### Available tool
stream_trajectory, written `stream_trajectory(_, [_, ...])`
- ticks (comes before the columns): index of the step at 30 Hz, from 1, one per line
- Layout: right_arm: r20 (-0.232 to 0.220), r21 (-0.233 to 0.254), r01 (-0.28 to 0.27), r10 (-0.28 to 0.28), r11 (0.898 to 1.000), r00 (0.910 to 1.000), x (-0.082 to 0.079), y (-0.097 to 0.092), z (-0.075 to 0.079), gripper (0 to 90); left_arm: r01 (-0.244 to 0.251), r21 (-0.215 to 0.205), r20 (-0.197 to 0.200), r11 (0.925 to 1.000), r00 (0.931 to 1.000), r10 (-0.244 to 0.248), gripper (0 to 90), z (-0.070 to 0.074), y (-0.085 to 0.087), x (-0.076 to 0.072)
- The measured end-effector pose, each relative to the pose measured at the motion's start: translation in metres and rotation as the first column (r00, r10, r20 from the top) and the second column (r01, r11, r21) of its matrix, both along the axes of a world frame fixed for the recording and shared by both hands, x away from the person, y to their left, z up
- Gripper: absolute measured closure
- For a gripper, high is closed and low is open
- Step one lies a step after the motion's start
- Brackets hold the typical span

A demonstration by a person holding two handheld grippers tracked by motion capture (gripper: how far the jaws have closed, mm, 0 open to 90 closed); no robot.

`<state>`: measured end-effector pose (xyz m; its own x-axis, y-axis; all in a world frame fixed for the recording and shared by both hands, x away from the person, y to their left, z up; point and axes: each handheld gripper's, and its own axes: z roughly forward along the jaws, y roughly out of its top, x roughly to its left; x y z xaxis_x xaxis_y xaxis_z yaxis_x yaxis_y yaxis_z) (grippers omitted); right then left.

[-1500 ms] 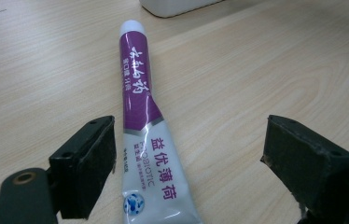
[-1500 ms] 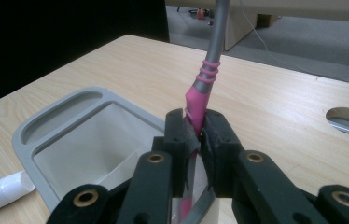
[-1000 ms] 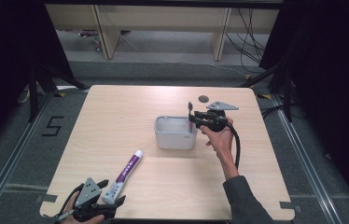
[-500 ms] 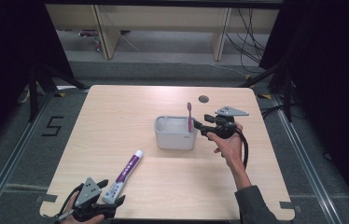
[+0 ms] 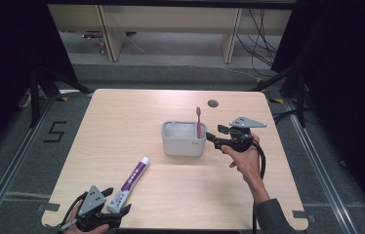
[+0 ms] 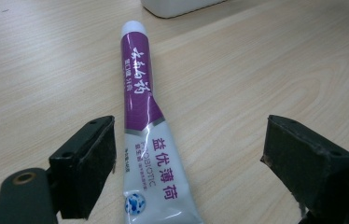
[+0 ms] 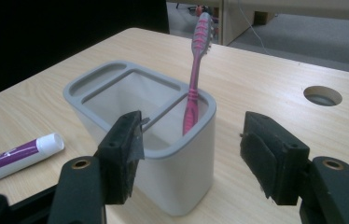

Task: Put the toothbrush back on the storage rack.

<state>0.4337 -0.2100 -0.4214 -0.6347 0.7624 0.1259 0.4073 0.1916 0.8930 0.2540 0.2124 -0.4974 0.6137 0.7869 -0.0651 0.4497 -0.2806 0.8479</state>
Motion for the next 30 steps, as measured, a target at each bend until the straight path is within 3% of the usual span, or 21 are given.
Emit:
stream_trajectory(3, [-0.022,0.003,0.009,-0.009,1.000,0.9997,-0.006,-0.002,-0.002,38.9,-0.006,-0.004,-0.002,1.0000,1.0000,0.006,16.5,0.000,0.000,0.000])
stream_trajectory(5, [0.004,-0.022,0.003,-0.003,1.000,1.0000,-0.008,-0.006,-0.004,38.4,-0.004,-0.004,-0.001,1.0000,1.0000,0.004,16.5,0.000,0.000,0.000])
stream_trajectory(6, [-0.012,-0.008,0.007,-0.007,1.000,0.9999,-0.011,-0.006,-0.005,38.1,0.001,0.002,0.000,1.0000,1.0000,-0.001,16.5,0.000,0.000,0.000])
stream_trajectory(8, [0.004,-0.036,-0.008,0.008,0.999,1.0000,-0.011,-0.009,-0.005,38.0,0.001,0.000,0.001,1.0000,1.0000,-0.001,16.5,0.000,0.000,0.000])
stream_trajectory(12, [-0.051,-0.007,-0.002,0.001,1.000,0.9987,-0.020,-0.010,-0.007,37.7,-0.005,-0.007,0.001,1.0000,1.0000,0.005,16.5,0.000,0.000,0.000])
stream_trajectory(13, [-0.025,-0.025,-0.009,0.009,1.000,0.9997,-0.023,-0.014,-0.007,37.7,-0.005,-0.007,0.001,1.0000,1.0000,0.005,16.5,0.000,0.000,0.000])
stream_trajectory(16, [-0.008,-0.044,-0.006,0.006,0.999,1.0000,-0.027,-0.018,-0.008,37.7,-0.004,-0.007,0.001,1.0000,1.0000,0.004,16.5,0.000,0.000,0.000])
stream_trajectory(20, [-0.014,-0.041,-0.006,0.005,0.999,0.9999,-0.036,-0.021,-0.009,37.7,-0.004,-0.009,0.001,1.0000,1.0000,0.004,16.4,0.000,0.000,0.000])
stream_trajectory(21, [-0.016,-0.019,-0.005,0.004,1.000,0.9999,-0.038,-0.021,-0.010,37.7,-0.003,-0.004,0.000,1.0000,1.0000,0.003,16.4,0.000,0.000,0.000])
stream_trajectory(22, [0.001,-0.047,-0.012,0.012,0.999,0.9999,-0.039,-0.023,-0.010,37.7,0.000,0.001,0.000,1.0000,1.0000,0.000,16.3,0.001,0.001,0.000])
stream_trajectory(25, [0.001,-0.054,-0.016,0.017,0.998,0.9999,-0.045,-0.025,-0.012,37.6,0.000,-0.001,-0.001,1.0000,1.0000,0.000,16.3,0.001,0.001,0.000])
stream_trajectory(28, [-0.009,-0.054,-0.022,0.021,0.998,0.9997,-0.053,-0.025,-0.019,37.3,-0.001,-0.005,-0.003,1.0000,1.0000,0.001,16.1,0.001,0.001,0.000])
stream_trajectory(30, [-0.049,-0.049,-0.027,0.024,0.998,0.9985,-0.057,-0.023,-0.021,37.1,-0.006,-0.015,-0.004,0.9999,1.0000,0.006,16.1,0.001,0.000,0.000])
